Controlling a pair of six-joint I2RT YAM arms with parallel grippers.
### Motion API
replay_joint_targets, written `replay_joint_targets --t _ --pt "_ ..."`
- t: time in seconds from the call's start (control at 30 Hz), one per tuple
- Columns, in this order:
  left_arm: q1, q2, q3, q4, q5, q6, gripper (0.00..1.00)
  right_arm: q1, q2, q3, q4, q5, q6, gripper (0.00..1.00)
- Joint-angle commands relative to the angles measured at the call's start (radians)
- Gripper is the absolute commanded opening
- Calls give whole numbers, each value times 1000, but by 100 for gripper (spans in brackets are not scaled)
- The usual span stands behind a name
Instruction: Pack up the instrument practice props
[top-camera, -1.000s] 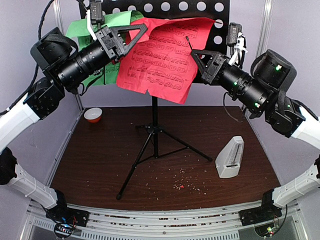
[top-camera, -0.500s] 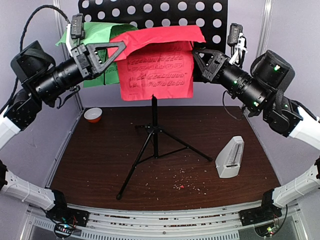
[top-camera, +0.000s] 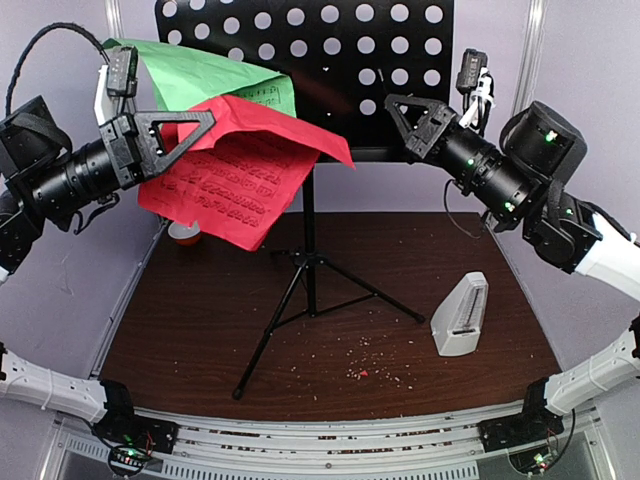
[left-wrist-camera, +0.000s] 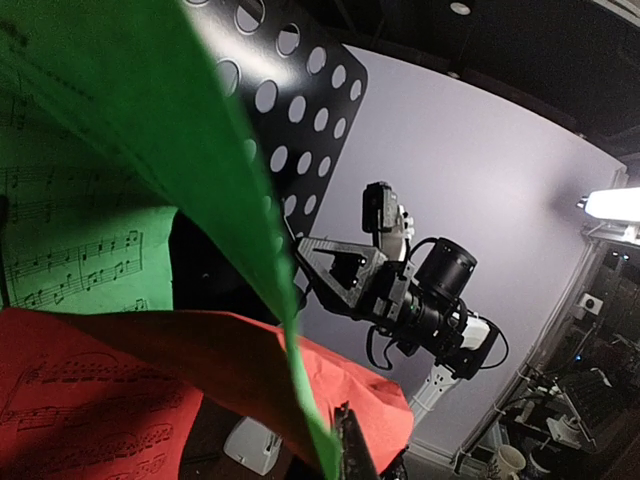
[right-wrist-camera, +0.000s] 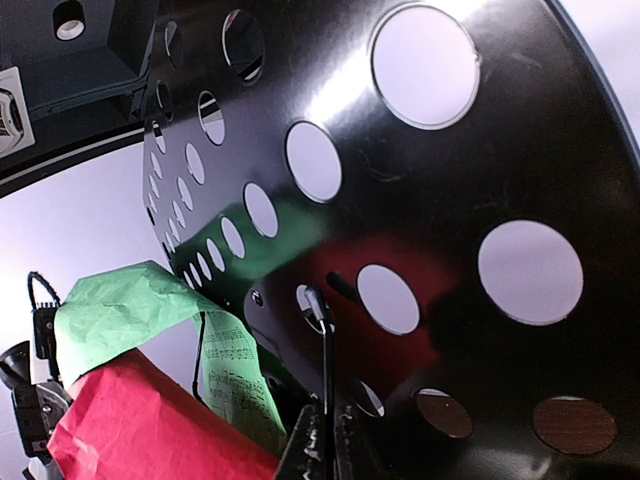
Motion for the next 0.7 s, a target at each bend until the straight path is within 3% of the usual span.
replay_joint_targets --t 0.0,0.17,0.4,0.53,0.67 --pt "8 -15 12 -73 97 64 0 -13 2 -15 -45 0 10 12" --pt "7 -38 -32 -120 141 65 0 -13 -33 -46 -19 -80 -5 46" --pt "8 -59 -164 -78 182 -14 0 -13 -131 -157 -20 -263 -89 84" --pt "8 -61 -238 -42 214 -58 0 -10 -217 -270 0 -332 -110 94" --pt "7 -62 -299 -8 230 -99 0 21 -302 -400 42 -329 -139 97"
